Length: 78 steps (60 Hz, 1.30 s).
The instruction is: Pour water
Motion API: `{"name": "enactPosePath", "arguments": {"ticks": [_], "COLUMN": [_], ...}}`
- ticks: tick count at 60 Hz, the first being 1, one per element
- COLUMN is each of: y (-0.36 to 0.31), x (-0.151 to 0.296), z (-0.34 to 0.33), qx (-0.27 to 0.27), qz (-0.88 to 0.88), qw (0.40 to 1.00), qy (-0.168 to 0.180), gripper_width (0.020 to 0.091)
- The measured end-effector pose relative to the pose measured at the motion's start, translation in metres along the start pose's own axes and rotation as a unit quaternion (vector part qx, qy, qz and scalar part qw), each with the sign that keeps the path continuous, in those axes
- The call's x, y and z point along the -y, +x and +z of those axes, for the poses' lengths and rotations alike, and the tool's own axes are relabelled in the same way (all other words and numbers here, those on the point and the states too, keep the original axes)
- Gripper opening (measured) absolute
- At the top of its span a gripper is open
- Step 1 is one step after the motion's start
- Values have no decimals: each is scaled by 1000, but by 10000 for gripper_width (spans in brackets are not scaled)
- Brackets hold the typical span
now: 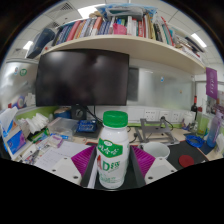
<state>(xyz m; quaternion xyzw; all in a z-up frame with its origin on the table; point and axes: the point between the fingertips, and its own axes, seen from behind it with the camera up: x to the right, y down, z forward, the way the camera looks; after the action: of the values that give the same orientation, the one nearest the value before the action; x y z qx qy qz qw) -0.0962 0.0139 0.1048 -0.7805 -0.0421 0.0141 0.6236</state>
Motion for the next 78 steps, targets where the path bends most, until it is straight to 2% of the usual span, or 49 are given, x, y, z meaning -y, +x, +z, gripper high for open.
{"name": "enactPosePath", "arguments": {"ticks": [3, 15, 22, 33, 43, 53, 56, 64, 70, 78], "y": [0, -19, -18, -18, -20, -33, -34, -20, 1, 18], "x": [-1, 6, 7, 8, 16, 35, 49, 77, 78, 72], "z": [4, 4, 7, 10, 7, 8, 9, 15, 15, 21], "qx": [-8, 16, 12, 19, 21, 30, 26, 20, 8, 6], "qz": [-9, -37, -28, -18, -13, 142, 216, 450, 574, 673], "qw": [1000, 998, 998, 998, 999, 989, 976, 893, 819, 739], "qy": [7, 44, 50, 57, 22, -14, -22, 1, 18, 13], "gripper_width": [561, 452, 419, 419, 417, 418, 418, 419, 416, 417]}}
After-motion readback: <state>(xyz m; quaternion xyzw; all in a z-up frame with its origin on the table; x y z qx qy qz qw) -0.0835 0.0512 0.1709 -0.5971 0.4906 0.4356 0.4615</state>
